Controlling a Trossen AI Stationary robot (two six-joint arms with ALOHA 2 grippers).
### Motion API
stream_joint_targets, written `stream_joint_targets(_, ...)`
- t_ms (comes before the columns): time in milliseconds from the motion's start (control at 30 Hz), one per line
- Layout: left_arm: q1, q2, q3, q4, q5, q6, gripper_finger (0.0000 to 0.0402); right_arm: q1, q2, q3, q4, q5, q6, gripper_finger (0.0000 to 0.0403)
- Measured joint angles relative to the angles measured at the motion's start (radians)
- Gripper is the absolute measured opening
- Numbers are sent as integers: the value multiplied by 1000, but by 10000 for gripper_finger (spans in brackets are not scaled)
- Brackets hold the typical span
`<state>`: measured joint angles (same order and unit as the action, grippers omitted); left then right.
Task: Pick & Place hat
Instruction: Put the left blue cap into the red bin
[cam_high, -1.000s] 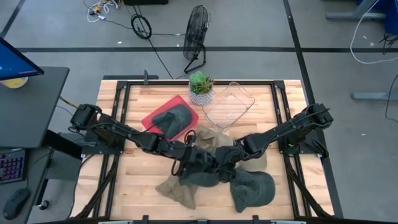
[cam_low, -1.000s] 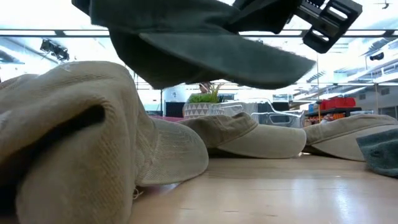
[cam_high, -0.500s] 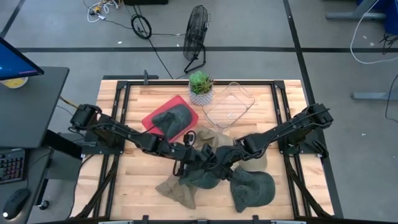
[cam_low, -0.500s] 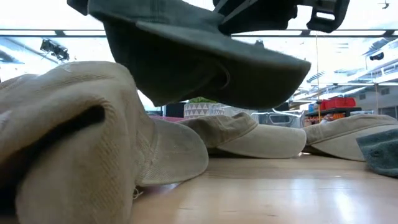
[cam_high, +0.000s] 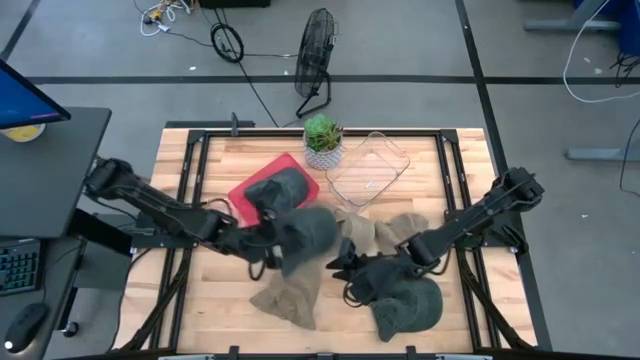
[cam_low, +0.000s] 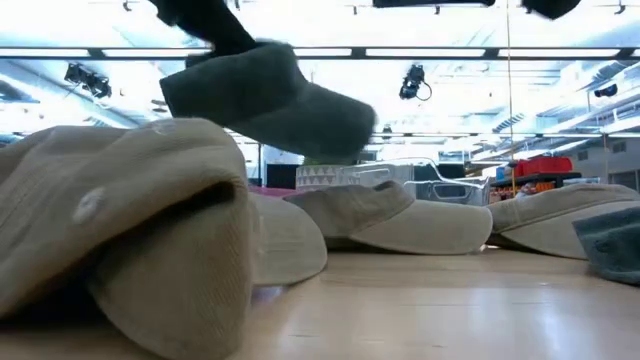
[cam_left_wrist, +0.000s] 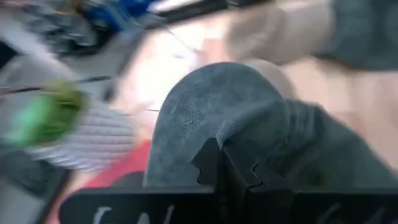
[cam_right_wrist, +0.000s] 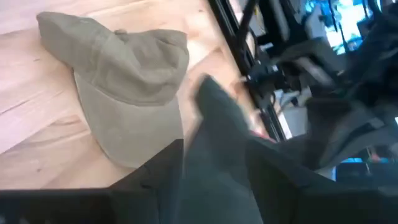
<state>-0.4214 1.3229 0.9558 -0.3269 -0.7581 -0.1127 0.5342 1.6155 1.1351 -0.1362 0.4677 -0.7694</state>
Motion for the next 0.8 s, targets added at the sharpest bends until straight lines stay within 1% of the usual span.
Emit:
stream_joint_targets(67, 14, -55, 0, -53, -53, 0, 5, 15, -7, 0, -9, 30, 49, 178)
stream_joint_targets(167, 65, -117, 1, -151, -72, -24, 4, 23, -15, 0, -23, 50, 118, 178)
stream_joint_targets(233, 115, -142, 1, -234, -71, -86, 4, 23, -15, 0, -36, 51, 142, 178)
stream_joint_targets(367, 237, -138, 0, -372, -82, -217, 5, 20, -17, 0, -56, 51, 160, 178)
stream_joint_targets(500, 340, -83, 0, -416, -78, -295, 4, 15, -17, 0, -62, 51, 162, 178)
stream_joint_targets(567, 374, -52, 0, -405, -72, -328, 5, 13, -17, 0, -66, 49, 181, 178)
stream_joint_targets(667, 400, 11, 0, -394, -57, -335, 7, 13, -17, 0, -77, 48, 227, 178)
stream_joint_targets(800, 403, 86, 0, -365, -36, -315, 6, 13, -17, 0, -125, 48, 261, 178)
